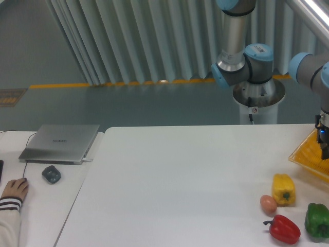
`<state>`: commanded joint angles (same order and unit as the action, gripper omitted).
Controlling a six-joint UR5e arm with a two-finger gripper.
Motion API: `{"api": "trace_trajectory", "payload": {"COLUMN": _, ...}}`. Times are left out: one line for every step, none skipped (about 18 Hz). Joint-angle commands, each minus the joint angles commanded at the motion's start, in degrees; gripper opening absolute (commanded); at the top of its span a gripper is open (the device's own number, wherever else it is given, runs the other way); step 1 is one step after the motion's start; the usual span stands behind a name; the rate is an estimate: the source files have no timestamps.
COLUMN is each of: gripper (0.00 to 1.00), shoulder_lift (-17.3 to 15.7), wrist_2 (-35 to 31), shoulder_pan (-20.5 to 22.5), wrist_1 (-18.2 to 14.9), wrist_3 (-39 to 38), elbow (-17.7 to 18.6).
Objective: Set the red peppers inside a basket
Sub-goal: 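Move the gripper from above the crate toward the red pepper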
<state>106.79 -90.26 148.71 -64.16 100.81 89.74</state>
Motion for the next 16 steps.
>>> {"api": "trace_trajectory", "payload": {"gripper": 1.0, "shoulder_lift": 0.1, "wrist_2": 0.0, "shoulder_pan": -0.1, "wrist_1": 0.0, "wrist_3": 0.0, "elbow": 0.1}}
{"api": "trace_trajectory", "payload": {"gripper": 1.0, "shoulder_lift": 0.1, "wrist_2": -0.1, "shoulder_pan": -0.3, "wrist_1": 0.1, "wrist_3": -0.1, "elbow": 0.3}}
{"api": "trace_trajectory", "payload": {"gripper": 1.0, "shoulder_lift": 0.0, "wrist_2": -0.1, "shoulder_pan": -0.5, "wrist_1": 0.0, "wrist_3": -0.3, "elbow": 0.2}}
{"api": "trace_trajectory", "payload": {"gripper": 1.0, "shoulder_lift": 0.1, "wrist_2": -0.1, "shoulder_pan": -0.5, "wrist_1": 0.0, "wrist_3": -1.0, "elbow": 0.2}}
{"api": "trace_trajectory", "payload": {"gripper": 1.0, "shoulder_lift": 0.1, "wrist_2": -0.1, "shoulder_pan": -0.6, "wrist_1": 0.0, "wrist_3": -2.2, "elbow": 0.2}}
{"api": "trace_trajectory", "payload": {"gripper": 1.0, "shoulder_lift": 0.1, "wrist_2": -0.1, "shoulder_pan": -0.9, "wrist_1": 0.0, "wrist_3": -3.0, "elbow": 0.2}}
{"api": "trace_trajectory", "payload": {"gripper": 1.0, "shoulder_lift": 0.1, "wrist_2": -0.1, "shoulder_pan": -1.0, "wrist_1": 0.0, "wrist_3": -3.2, "elbow": 0.3}}
{"api": "trace_trajectory", "payload": {"gripper": 1.0, "shoulder_lift": 0.1, "wrist_2": -0.1, "shoulder_pan": -1.0, "wrist_1": 0.0, "wrist_3": -3.9, "elbow": 0.4}}
{"api": "trace_trajectory", "payload": {"gripper": 1.0, "shoulder_lift": 0.1, "wrist_2": 0.1, "shoulder_pan": -1.0, "wrist_1": 0.0, "wrist_3": -5.1, "elbow": 0.5}}
{"api": "trace_trajectory", "payload": {"gripper": 1.0, "shoulder_lift": 0.1, "wrist_2": 0.5, "shoulder_pan": -0.9, "wrist_1": 0.1, "wrist_3": -8.1, "elbow": 0.8}}
{"api": "trace_trajectory", "payload": {"gripper": 1.0, "shoulder_lift": 0.1, "wrist_2": 2.1, "shoulder_pan": -0.7, "wrist_1": 0.2, "wrist_3": -9.7, "elbow": 1.3}}
{"api": "trace_trajectory", "payload": {"gripper": 1.0, "shoulder_lift": 0.1, "wrist_2": 4.2, "shoulder_pan": -0.4, "wrist_1": 0.7, "wrist_3": -10.5, "elbow": 1.5}}
{"api": "trace_trajectory", "payload": {"gripper": 1.0, "shoulder_lift": 0.2, "wrist_2": 5.0, "shoulder_pan": -0.4, "wrist_1": 1.1, "wrist_3": -10.5, "elbow": 1.5}}
{"api": "trace_trajectory", "payload": {"gripper": 1.0, "shoulder_lift": 0.1, "wrist_2": 5.1, "shoulder_pan": 0.2, "wrist_1": 1.4, "wrist_3": -10.2, "elbow": 1.6}}
{"api": "trace_trajectory", "payload": {"gripper": 1.0, "shoulder_lift": 0.1, "wrist_2": 5.1, "shoulder_pan": 0.3, "wrist_1": 1.5, "wrist_3": -9.8, "elbow": 1.6}}
{"api": "trace_trajectory", "payload": {"gripper": 1.0, "shoulder_lift": 0.1, "wrist_2": 5.0, "shoulder_pan": 0.4, "wrist_1": 1.5, "wrist_3": -10.4, "elbow": 1.7}}
